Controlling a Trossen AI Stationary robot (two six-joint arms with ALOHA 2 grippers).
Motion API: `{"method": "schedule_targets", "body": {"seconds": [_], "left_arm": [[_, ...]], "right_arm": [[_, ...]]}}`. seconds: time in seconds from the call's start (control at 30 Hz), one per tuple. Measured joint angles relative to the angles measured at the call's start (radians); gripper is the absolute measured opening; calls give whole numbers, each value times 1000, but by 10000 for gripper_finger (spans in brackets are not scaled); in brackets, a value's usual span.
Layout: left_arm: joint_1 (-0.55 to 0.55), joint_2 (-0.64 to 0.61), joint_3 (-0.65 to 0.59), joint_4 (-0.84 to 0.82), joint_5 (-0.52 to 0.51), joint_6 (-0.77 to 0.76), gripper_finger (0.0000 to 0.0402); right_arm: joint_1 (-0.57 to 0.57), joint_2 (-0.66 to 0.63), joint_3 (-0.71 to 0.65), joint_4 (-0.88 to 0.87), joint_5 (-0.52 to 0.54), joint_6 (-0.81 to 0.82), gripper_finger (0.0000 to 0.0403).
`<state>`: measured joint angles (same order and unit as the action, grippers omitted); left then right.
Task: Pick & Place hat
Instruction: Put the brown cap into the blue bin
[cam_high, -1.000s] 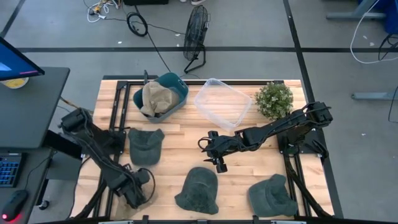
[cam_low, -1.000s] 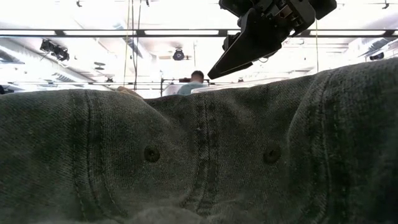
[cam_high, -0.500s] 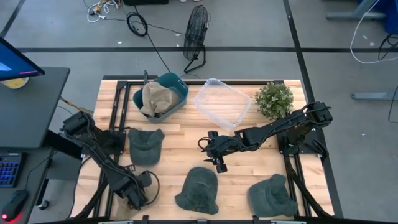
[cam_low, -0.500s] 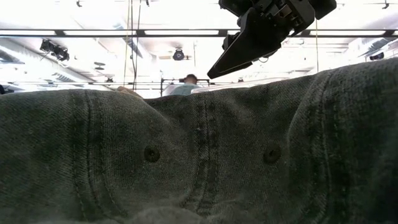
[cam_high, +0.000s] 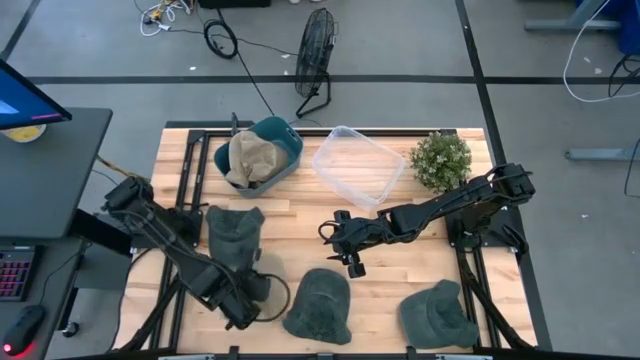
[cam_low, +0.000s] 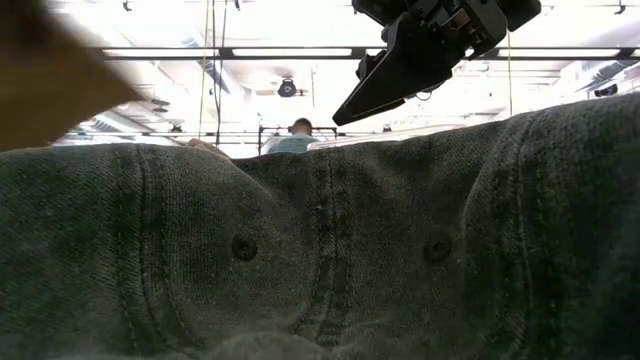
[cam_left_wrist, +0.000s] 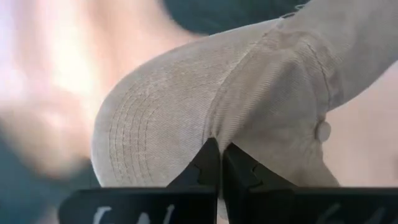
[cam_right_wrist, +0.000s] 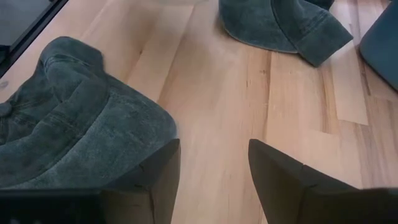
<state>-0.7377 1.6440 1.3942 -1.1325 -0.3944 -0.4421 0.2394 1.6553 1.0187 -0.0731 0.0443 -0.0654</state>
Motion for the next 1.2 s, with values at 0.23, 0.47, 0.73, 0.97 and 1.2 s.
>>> {"method": "schedule_targets", "body": {"seconds": [0.23,0.47,0.73,0.97,1.2], "left_arm": [[136,-2,105,-277,-236,360,4],[389,-2,105,-371,-386,565,3],[709,-2,105,-320,-444,980,3],[913,-2,104,-60,-444,1360,3],[1065,0,104,20,-221,1422,3]], "right_arm": [[0,0,0,0,0,-11,194],[0,0,0,4,0,-26,194],[0,0,0,5,0,-26,194],[0,0,0,6,0,-26,194],[0,0,0,5,0,-26,194]]}}
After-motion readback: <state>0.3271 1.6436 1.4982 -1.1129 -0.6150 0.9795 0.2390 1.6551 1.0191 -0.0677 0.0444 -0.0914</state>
